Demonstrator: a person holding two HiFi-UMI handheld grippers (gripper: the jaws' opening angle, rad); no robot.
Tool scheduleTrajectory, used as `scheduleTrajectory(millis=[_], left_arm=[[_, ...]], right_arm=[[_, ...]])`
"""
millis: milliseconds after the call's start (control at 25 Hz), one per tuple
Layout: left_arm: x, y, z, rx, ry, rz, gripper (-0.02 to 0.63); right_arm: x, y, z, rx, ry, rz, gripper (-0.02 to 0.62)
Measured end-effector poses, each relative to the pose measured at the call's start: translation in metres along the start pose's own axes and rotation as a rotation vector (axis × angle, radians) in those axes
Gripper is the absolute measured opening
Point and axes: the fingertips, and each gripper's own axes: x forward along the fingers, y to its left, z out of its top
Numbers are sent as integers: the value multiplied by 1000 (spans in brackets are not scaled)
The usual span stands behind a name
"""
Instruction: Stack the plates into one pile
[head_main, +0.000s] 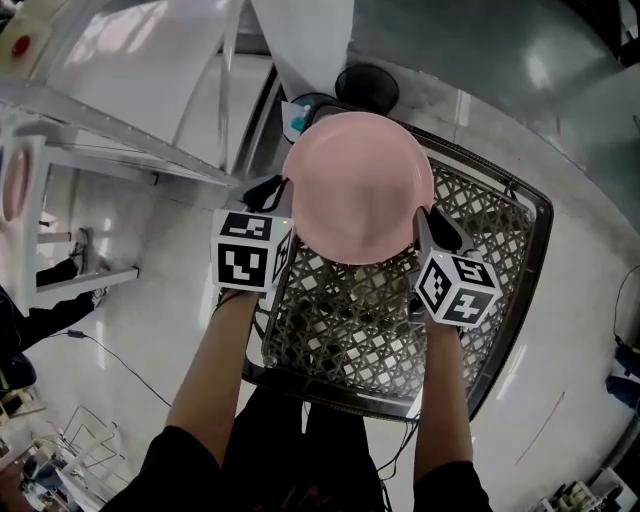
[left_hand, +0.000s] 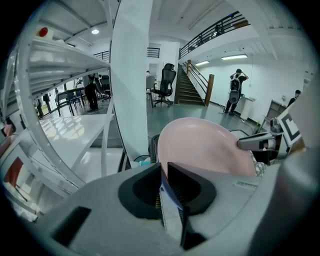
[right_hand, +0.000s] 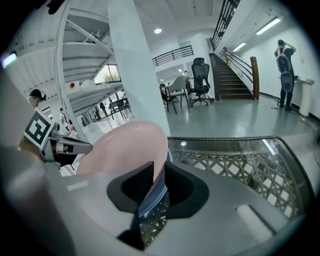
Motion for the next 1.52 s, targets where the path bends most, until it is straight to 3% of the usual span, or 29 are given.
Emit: scheduleTrajectory(millis=[520,720,840,1120,1520], left_arm=[[10,2,-13,-1,24,-19,44],[12,2,-12,9,15,-25,43],[14,5,-10,20,11,-19,-5],[9,9,-12,19,3,-12,0],[-5,6,-1,34,-74,-9,-5]], right_arm=[[7,-1,-8,2,21,-17,78],[10,1,-11,2,26,-22,93],[12,1,-13,-3,28,-24,145],[4,-2,-7,-14,-8,-48,143],[-13,1,7,-59,-51,-52,5]])
